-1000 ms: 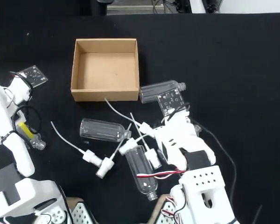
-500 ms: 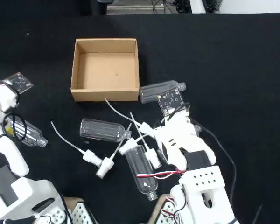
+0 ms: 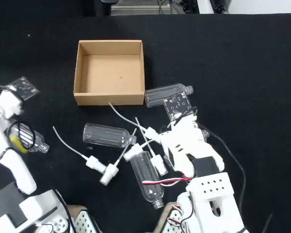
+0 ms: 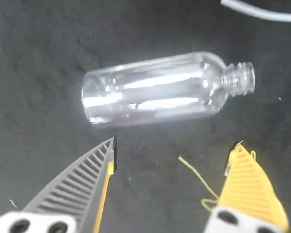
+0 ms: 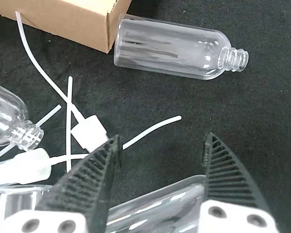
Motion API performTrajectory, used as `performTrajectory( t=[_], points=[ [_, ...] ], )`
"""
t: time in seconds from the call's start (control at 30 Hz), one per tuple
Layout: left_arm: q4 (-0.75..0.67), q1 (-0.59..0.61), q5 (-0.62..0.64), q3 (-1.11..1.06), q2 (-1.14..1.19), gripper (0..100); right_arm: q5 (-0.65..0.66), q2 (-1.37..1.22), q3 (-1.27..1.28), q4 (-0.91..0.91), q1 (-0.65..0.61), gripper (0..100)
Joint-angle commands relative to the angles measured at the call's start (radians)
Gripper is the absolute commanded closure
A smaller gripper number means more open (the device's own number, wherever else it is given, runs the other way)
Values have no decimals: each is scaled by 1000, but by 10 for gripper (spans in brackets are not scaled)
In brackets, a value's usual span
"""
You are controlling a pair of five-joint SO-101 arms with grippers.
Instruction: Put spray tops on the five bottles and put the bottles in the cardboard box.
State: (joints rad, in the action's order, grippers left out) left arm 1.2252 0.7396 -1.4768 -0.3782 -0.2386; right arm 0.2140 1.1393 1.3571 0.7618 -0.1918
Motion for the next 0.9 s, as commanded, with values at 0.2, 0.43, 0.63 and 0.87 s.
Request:
performTrajectory(
  t=[0.2, 0.43, 0.63, 0.87],
  points=[
    [-152, -50, -242, -58, -25, 649, -5, 25, -7, -17, -3, 754],
    [-456, -36, -253, -249, -25, 650, -5, 25, -7, -17, -3, 754],
    [-608, -50, -247, -349, -26, 650, -5, 25, -7, -21, -3, 754],
    [-601, -67, -224, -372, -26, 650, -5, 25, -7, -18, -3, 754]
  ],
)
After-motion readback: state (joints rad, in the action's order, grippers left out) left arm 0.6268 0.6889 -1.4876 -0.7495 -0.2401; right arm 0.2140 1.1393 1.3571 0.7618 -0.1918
